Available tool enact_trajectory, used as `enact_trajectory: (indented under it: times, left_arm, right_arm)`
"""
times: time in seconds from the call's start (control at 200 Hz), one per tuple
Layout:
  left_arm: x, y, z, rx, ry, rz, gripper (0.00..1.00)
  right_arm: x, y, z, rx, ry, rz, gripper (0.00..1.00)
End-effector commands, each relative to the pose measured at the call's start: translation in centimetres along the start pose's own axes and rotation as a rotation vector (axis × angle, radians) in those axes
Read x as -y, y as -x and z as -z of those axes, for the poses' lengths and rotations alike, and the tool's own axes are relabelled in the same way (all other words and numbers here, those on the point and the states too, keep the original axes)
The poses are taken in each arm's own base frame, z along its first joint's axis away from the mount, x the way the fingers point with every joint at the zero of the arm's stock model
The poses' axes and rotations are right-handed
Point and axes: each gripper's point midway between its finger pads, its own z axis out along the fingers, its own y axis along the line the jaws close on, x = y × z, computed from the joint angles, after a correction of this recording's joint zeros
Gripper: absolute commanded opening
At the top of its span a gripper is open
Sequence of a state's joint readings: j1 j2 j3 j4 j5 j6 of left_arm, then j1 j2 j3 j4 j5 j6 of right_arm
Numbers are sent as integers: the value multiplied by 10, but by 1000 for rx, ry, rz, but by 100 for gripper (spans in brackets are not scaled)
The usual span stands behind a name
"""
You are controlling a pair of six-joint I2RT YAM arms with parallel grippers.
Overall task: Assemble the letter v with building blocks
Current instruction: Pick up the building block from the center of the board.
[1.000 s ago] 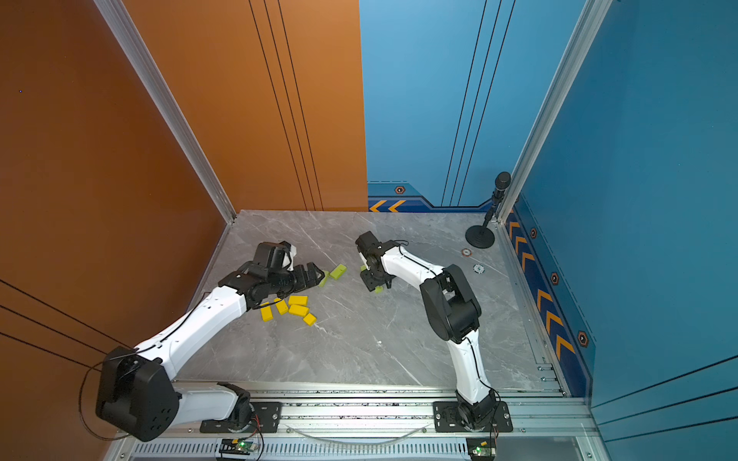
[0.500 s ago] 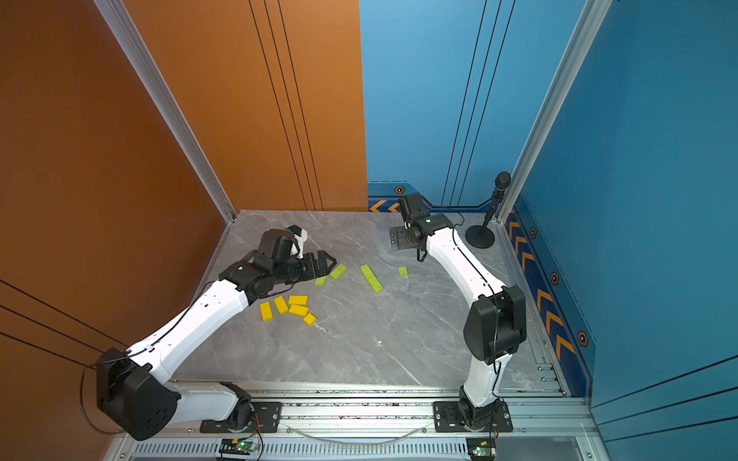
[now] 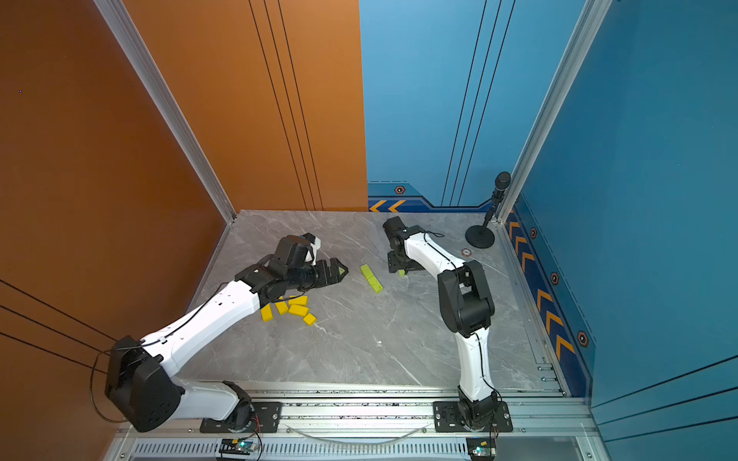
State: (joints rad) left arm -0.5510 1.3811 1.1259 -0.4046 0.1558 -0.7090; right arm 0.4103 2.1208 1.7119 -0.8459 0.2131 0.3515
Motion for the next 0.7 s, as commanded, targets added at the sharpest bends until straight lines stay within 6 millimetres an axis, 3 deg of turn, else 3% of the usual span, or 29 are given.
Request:
enact_trajectory:
  times: [0.0,0.556,0.581,0.696]
  left_arm:
    - [-2,-3,1,7,4,6,98]
    - [-8,-4,-1,1,26,-2,98]
    - [-8,-4,-1,2,28,-2,98]
    - [-9,-4,0,3,33,-5,98]
  right_arm:
    - [-1,-4,-8,-30,-1,-8,73]
    - [-12,2,-41,-63,35,47,62]
    - [-15,12,-36,-39,46,42,62]
    - [-19,16,-40,-36,54,42,58]
